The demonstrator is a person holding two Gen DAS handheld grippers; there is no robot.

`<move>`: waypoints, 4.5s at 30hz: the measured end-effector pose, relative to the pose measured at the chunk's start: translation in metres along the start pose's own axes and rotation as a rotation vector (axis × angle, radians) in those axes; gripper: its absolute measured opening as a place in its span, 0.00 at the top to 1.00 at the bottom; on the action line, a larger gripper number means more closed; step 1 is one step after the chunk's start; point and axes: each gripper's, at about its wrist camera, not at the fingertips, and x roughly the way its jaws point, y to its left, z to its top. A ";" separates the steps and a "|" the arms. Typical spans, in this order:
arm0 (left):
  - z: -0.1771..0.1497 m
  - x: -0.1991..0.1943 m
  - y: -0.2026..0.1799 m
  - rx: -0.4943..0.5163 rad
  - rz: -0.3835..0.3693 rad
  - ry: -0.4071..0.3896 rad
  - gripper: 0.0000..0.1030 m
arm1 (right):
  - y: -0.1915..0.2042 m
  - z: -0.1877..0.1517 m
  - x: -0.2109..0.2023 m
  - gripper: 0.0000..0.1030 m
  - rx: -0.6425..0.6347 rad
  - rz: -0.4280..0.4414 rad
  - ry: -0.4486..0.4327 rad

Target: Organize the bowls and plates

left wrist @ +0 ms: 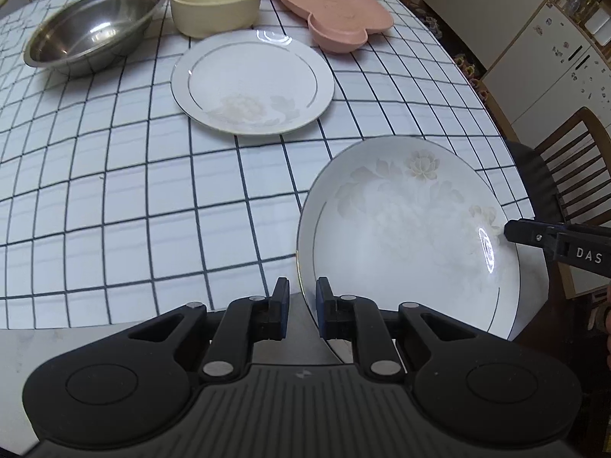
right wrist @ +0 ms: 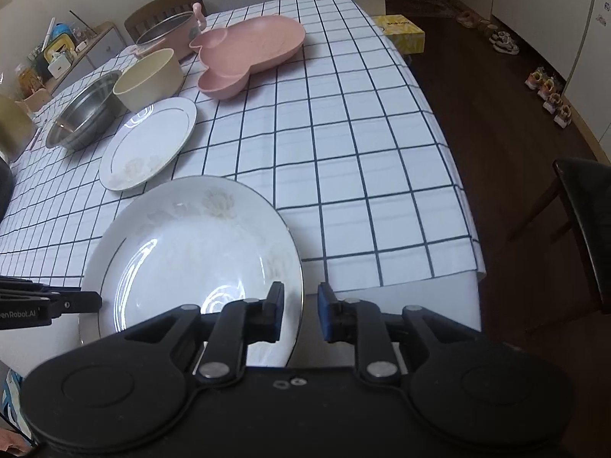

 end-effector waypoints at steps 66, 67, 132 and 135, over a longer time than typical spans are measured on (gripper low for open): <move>0.140 0.008 0.098 -0.063 0.150 -0.242 0.26 | 0.123 0.136 0.085 0.06 -0.108 0.001 -0.107; 0.143 0.013 0.100 -0.073 0.151 -0.229 0.26 | 0.121 0.138 0.091 0.08 -0.102 -0.002 -0.094; 0.126 0.040 0.131 -0.329 -0.128 -0.109 0.90 | 0.066 0.142 0.123 0.92 0.126 0.281 0.086; 0.122 0.031 0.128 -0.327 -0.155 -0.115 0.90 | 0.064 0.136 0.111 0.92 0.135 0.280 0.068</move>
